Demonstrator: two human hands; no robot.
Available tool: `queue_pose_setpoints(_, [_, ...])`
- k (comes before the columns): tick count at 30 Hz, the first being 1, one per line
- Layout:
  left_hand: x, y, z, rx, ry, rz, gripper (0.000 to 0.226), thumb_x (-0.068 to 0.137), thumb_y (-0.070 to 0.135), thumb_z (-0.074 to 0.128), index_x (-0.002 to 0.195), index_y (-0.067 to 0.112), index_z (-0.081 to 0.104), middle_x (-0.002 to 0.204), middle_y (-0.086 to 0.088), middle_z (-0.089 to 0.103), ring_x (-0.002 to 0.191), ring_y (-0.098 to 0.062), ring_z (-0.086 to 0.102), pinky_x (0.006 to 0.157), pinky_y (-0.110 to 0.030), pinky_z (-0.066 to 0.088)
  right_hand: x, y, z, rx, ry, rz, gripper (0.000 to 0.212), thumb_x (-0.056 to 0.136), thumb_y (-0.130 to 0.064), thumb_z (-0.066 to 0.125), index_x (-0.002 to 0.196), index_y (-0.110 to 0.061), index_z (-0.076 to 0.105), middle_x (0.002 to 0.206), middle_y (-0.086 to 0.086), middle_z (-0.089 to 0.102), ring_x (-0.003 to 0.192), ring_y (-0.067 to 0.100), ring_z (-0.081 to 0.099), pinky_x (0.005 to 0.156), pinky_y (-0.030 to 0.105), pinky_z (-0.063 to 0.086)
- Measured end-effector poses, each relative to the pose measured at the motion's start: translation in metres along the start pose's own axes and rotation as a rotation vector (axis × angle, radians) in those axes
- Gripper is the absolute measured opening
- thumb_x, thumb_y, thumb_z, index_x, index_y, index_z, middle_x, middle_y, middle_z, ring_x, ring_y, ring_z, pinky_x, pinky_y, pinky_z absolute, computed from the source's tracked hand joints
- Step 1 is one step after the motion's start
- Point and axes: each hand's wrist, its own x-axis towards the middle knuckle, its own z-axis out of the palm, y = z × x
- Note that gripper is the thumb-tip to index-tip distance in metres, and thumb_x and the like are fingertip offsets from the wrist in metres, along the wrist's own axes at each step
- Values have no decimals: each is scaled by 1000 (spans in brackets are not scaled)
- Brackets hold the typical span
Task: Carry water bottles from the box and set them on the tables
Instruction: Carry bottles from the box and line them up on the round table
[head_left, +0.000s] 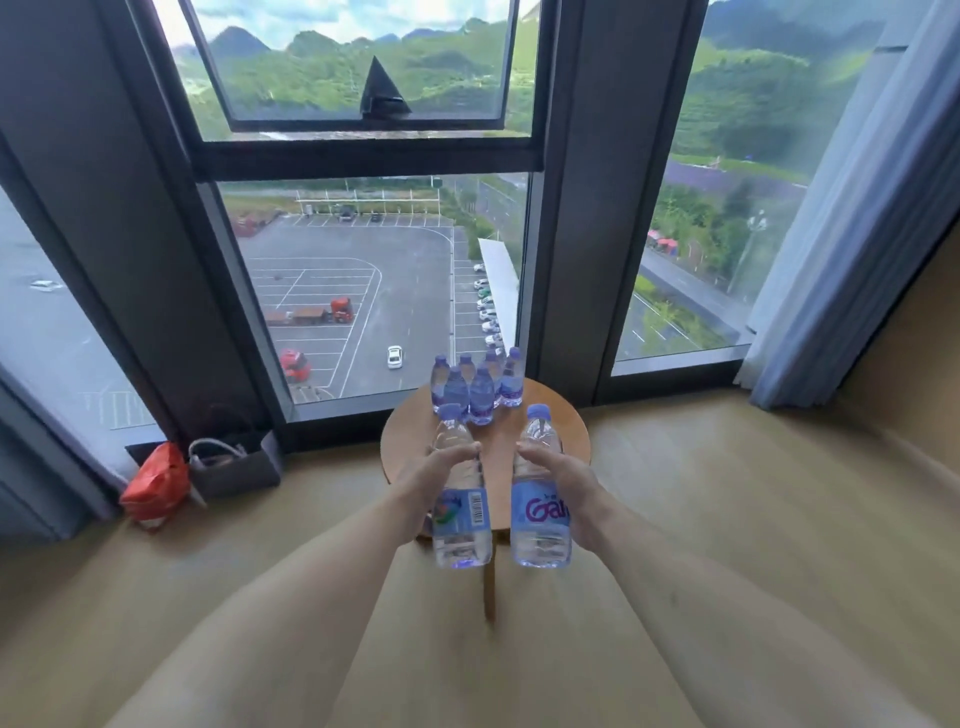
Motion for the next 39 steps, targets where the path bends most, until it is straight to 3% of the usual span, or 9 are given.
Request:
queue_pose_setpoints(3, [55,26,-5,3,-24,-26,64,51,61,85,107,35,67,103,-3,79,89,-25,77,72,-40,59,57,-12,3,-80,44,-19,51,80,-32,82,124,-13,65,102,13,79,91,36,77,75,40,64])
queue_pose_setpoints(8, [148,69,-15,50,-92,-49,63,64,54,85,119,36,60,96,-2,79,77,-24,79,61,-42,62,153,-37,14,-81,111,5,54,75,-31,83,124,-16,66,104,14,79,97,38,76,95,52,58])
queue_pose_setpoints(13, [223,116,-23,107,-163,-38,54,70,51,84,118,37,62,109,0,77,92,-24,76,77,-53,62,225,-71,31,-35,145,26,44,88,-41,76,121,-13,69,105,15,79,86,30,77,68,35,62])
queue_pose_setpoints(18, [282,142,-27,115,-194,-96,62,81,63,76,130,31,53,116,-3,74,98,-27,75,83,-55,59,281,-91,45,27,219,37,60,92,-57,66,126,-8,65,120,22,73,104,41,71,90,48,58])
queue_pose_setpoints(23, [339,150,-21,120,-196,-207,56,85,70,63,126,32,59,111,-5,76,96,-28,74,70,-43,54,334,-99,36,-59,232,72,47,91,-41,73,124,-8,66,113,15,76,101,37,74,64,34,61])
queue_pose_setpoints(26, [375,143,-14,143,-148,-226,53,85,63,66,128,33,56,118,-8,71,99,-30,72,82,-50,55,372,-96,25,-135,226,105,42,89,-31,77,123,-8,68,111,17,77,101,38,74,82,44,60])
queue_pose_setpoints(28, [395,136,-10,179,-116,-228,55,82,58,73,128,33,56,122,-7,69,100,-30,71,88,-54,55,397,-91,14,-178,230,129,41,86,-24,81,120,-4,69,110,18,76,92,33,73,79,40,58])
queue_pose_setpoints(32, [425,120,3,212,-66,-280,57,69,41,89,119,28,63,108,3,72,87,-17,74,81,-42,59,447,-80,-14,-315,184,161,32,80,-20,87,106,-6,72,98,9,75,75,17,68,66,26,55])
queue_pose_setpoints(39, [454,89,32,318,104,-351,21,55,34,92,68,30,75,81,6,72,80,-15,64,61,-27,53,505,-66,-41,-731,-4,142,34,81,-29,85,108,-19,69,109,2,75,105,22,69,97,43,55])
